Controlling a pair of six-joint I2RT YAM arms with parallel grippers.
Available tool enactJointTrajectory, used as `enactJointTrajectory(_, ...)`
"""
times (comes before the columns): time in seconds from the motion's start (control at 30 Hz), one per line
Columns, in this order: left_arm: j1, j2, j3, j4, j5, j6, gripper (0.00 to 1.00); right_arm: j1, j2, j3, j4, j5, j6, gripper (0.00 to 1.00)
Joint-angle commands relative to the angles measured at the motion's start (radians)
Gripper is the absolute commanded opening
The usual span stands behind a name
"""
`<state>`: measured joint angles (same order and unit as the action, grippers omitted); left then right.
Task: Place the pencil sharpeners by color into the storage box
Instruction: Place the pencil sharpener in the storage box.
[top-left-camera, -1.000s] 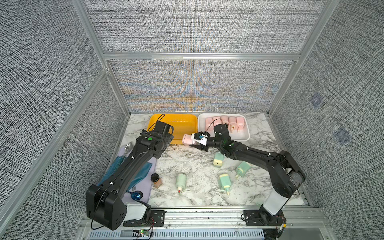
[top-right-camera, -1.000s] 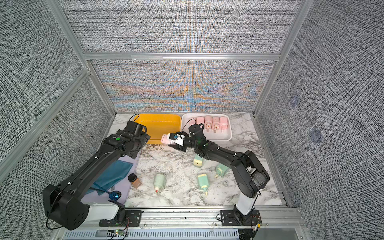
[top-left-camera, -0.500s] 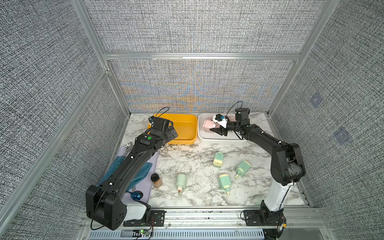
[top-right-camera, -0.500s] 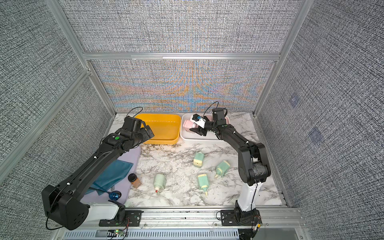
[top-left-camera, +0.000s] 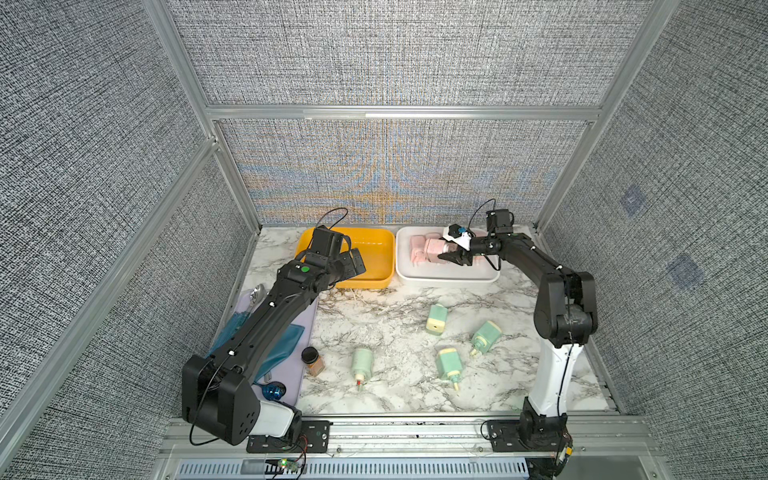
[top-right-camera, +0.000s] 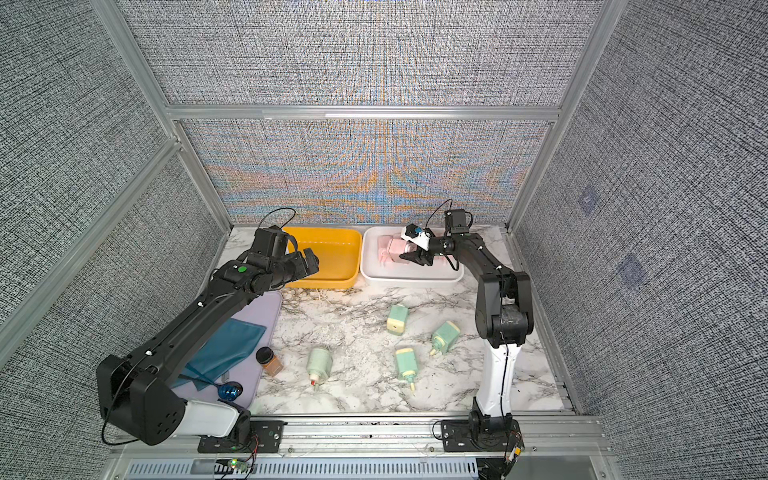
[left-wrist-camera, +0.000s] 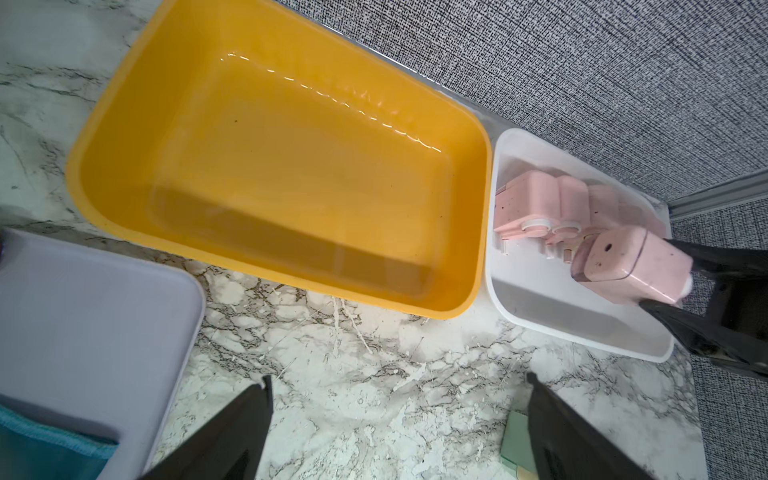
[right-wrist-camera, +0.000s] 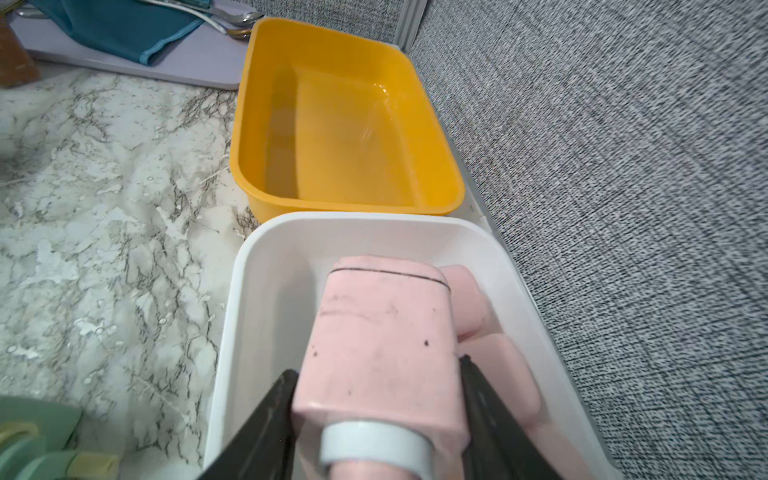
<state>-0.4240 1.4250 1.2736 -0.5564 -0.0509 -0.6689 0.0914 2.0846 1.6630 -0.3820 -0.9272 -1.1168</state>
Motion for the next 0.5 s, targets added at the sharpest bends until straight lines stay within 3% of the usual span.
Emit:
enactJointTrajectory(0.0, 0.000, 0.023, 0.016, 0.033, 0.023, 0.008, 0.99, -0.004, 0.033, 0.030, -0.149, -0.031, -0.134, 0.00)
enactJointTrajectory(0.47, 0.000, 0.139, 0.089, 0.017, 0.075, -0.018, 0.99, 0.005, 0.143, 0.081, -0.154, -0.030, -0.211, 0.02)
